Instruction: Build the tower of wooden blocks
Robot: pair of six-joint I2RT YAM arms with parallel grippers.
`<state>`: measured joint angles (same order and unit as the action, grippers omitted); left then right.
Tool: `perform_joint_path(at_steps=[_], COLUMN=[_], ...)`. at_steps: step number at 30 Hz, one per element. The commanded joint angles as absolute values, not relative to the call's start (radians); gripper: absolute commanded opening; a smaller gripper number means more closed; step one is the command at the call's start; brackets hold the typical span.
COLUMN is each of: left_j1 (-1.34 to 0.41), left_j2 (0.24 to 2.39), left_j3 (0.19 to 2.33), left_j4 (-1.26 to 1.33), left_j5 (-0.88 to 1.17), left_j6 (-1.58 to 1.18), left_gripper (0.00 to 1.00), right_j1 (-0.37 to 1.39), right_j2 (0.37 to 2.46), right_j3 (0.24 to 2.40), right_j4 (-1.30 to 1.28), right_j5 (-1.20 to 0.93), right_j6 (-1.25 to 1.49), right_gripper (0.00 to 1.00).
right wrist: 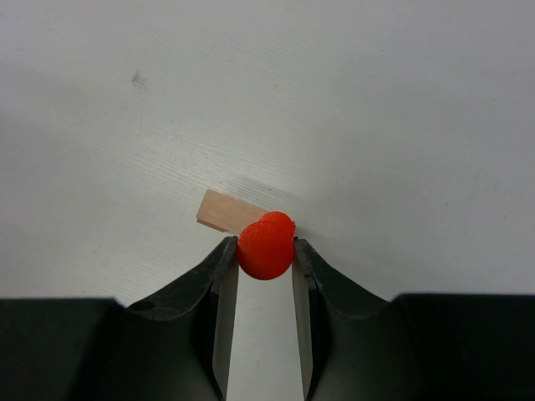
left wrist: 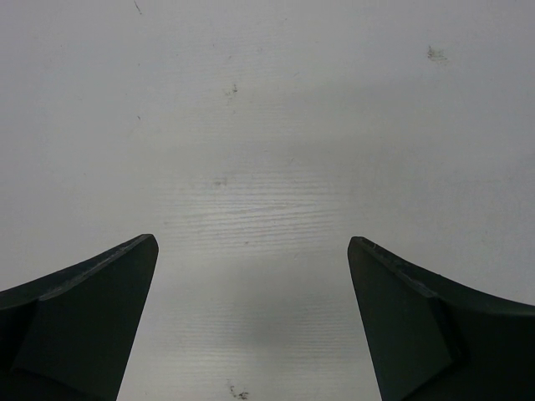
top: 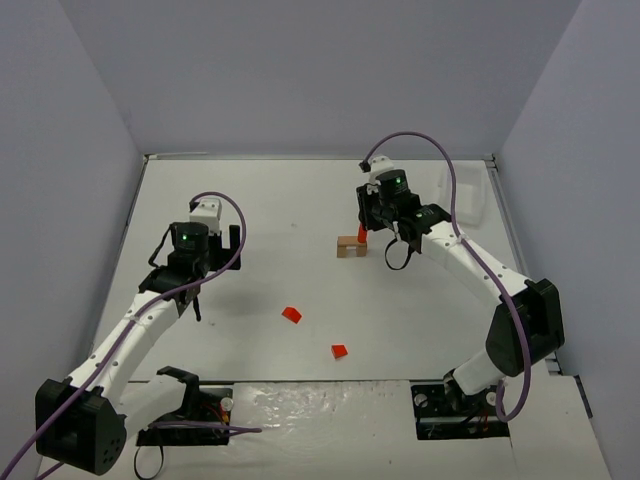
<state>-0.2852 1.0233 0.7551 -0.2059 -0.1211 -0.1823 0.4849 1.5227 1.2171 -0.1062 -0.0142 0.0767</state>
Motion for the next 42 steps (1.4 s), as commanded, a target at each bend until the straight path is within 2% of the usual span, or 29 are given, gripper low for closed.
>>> perform_joint_path(at_steps=[1,42], left_j1=[-0.285,-0.291], left_j2=[1.01,1.023], left_j3=[0.765,0.762], left_j4=[-0.14,-0.13], left_j5=[-0.118,-0.087], left_j6=[-0.159,-0.149], left_gripper=[0.97,0.97], right_j1=[0.469,0.458], right_j2=[1.532,1.553], right_j3=[1.235,1.22], right_j4=[-0.038,-0.011], right_j5=[-0.029,-0.071], right_j6=[0.098,0.038], right_gripper=[0.0,0.0])
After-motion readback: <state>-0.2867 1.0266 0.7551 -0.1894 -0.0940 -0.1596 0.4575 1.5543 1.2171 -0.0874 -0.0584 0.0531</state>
